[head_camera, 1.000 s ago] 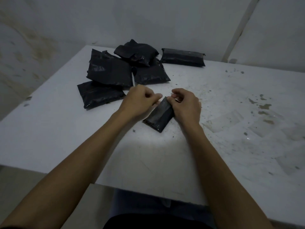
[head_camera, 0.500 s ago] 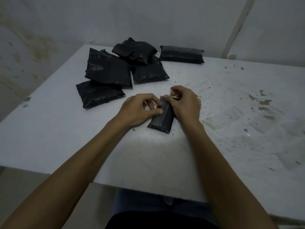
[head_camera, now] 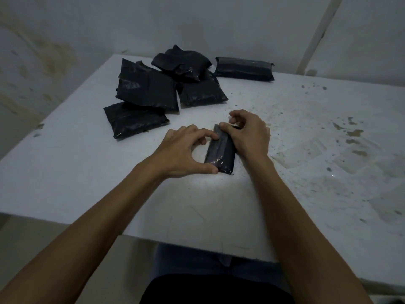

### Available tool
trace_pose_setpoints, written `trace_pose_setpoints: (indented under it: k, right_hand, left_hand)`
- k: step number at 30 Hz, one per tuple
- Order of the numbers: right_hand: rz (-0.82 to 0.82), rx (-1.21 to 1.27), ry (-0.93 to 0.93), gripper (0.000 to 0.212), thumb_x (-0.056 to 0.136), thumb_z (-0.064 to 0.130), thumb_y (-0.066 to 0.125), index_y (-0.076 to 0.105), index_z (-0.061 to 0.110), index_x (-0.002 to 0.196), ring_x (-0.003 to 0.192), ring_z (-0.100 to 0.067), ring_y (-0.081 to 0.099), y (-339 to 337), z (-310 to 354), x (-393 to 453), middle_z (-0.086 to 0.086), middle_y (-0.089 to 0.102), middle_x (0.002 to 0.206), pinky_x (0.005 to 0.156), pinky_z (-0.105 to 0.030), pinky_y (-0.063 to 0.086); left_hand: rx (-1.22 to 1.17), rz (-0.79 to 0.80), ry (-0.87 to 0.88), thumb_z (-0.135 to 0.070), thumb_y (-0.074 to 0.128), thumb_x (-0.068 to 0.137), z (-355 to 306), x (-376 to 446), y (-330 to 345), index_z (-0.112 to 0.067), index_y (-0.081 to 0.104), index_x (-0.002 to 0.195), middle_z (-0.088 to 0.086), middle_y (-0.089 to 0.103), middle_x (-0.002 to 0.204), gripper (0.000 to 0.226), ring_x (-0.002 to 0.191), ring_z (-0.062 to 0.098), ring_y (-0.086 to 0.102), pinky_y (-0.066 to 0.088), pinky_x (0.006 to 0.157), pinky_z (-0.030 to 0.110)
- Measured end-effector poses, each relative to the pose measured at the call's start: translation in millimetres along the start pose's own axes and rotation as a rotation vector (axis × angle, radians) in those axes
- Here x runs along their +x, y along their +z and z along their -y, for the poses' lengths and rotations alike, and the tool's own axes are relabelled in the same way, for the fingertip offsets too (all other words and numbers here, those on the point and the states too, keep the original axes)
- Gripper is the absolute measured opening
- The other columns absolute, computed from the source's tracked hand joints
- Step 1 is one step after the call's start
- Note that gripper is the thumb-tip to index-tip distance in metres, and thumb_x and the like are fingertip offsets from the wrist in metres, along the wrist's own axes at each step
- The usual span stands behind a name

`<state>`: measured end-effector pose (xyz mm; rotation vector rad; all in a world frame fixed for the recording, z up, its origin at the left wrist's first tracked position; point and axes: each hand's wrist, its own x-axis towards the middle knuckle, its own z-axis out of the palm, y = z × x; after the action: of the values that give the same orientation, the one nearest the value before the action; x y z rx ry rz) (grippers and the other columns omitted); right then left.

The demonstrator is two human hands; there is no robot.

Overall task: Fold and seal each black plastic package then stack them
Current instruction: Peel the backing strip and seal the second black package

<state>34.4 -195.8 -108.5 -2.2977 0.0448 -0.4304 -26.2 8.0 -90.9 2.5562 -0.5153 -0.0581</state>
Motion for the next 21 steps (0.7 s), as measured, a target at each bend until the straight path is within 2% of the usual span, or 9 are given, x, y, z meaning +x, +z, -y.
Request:
trace_pose_setpoints:
  k: [3,6,9,11,13,14,16,18,21]
  right_hand:
    - [0.009,-0.015,-0.003,0.041,0.083,0.055,0.076,0.070,0.034,0.118,0.101,-0.012,0.065,-0.7,0.6,-0.6,0.015,0.071,0.100,0.097,-0.042,0.042]
    - [0.028,-0.025,-0.024,0.035,0.085,0.053,0.075,0.072,0.033,0.114,0.102,-0.014,0.064,-1.7,0.7,-1.6,0.014,0.072,0.100,0.098,-0.046,0.044]
    - [0.054,-0.043,-0.050,0.025,0.090,0.049,0.070,0.073,0.033,0.109,0.102,-0.015,0.064,-1.4,1.9,-3.4,0.013,0.073,0.101,0.099,-0.048,0.043]
    - [0.069,-0.027,-0.076,0.016,0.092,0.042,0.069,0.073,0.034,0.106,0.100,-0.014,0.064,-1.6,2.5,-4.0,0.013,0.072,0.096,0.098,-0.047,0.044]
    - [0.053,0.119,-0.092,0.011,0.092,0.032,0.071,0.073,0.033,0.102,0.092,-0.011,0.065,-3.6,1.6,-4.7,0.013,0.070,0.091,0.093,-0.045,0.052]
    - [0.043,0.231,-0.075,0.010,0.092,0.026,0.072,0.074,0.029,0.101,0.089,-0.010,0.066,-6.0,2.2,-5.5,0.010,0.070,0.089,0.089,-0.043,0.056]
    - [0.029,0.426,-0.031,0.011,0.092,0.016,0.072,0.075,0.023,0.100,0.087,-0.013,0.067,-12.1,4.1,-5.9,0.004,0.070,0.090,0.084,-0.039,0.060]
    - [0.030,0.552,0.024,0.011,0.095,0.014,0.069,0.075,0.021,0.101,0.090,-0.018,0.069,-17.8,6.0,-5.3,0.001,0.071,0.096,0.082,-0.040,0.062]
    - [0.106,0.821,0.200,0.016,0.096,0.008,0.067,0.075,0.011,0.110,0.094,-0.020,0.071,-28.3,7.9,-1.5,-0.004,0.071,0.102,0.087,-0.041,0.063]
  left_hand:
    - [-0.010,0.021,-0.003,-0.084,0.063,0.063,-1.6,-2.0,-1.2,-0.053,0.044,0.139,-0.016,0.050,0.114,0.084,0.113,0.010,0.045,0.033,0.102,0.038]
    - [-0.130,0.042,-0.074,-0.083,0.067,0.063,-3.0,-2.4,-5.5,-0.056,0.051,0.133,-0.020,0.053,0.113,0.077,0.114,0.010,0.044,0.036,0.105,0.040]
    - [-0.292,-0.069,-0.202,-0.081,0.057,0.077,-11.7,1.0,-3.2,-0.051,0.056,0.132,-0.020,0.062,0.104,0.063,0.106,0.008,0.055,0.046,0.101,0.043]
    - [-0.147,-0.135,-0.213,-0.075,0.059,0.085,-19.3,4.3,0.6,-0.042,0.055,0.136,-0.018,0.060,0.102,0.061,0.096,0.003,0.056,0.046,0.097,0.041]
    - [-0.044,-0.128,-0.210,-0.068,0.064,0.087,-27.1,6.6,2.9,-0.037,0.060,0.133,-0.018,0.056,0.102,0.056,0.090,-0.001,0.052,0.043,0.094,0.038]
    - [-0.076,-0.115,-0.220,-0.065,0.067,0.087,-28.4,8.7,3.2,-0.037,0.062,0.130,-0.019,0.057,0.102,0.052,0.089,-0.002,0.053,0.044,0.093,0.038]
    - [-0.269,-0.091,-0.234,-0.053,0.076,0.086,-28.8,13.6,0.9,-0.033,0.067,0.127,-0.016,0.066,0.102,0.046,0.089,0.002,0.062,0.053,0.090,0.039]
    - [-0.483,-0.099,-0.221,-0.036,0.082,0.086,-29.0,16.5,-3.9,-0.030,0.069,0.126,-0.006,0.072,0.102,0.043,0.089,0.013,0.070,0.060,0.088,0.042]
    - [-0.636,-0.085,-0.192,-0.015,0.080,0.089,-32.0,19.8,-13.4,-0.026,0.068,0.126,0.006,0.070,0.107,0.040,0.091,0.019,0.071,0.060,0.082,0.030]
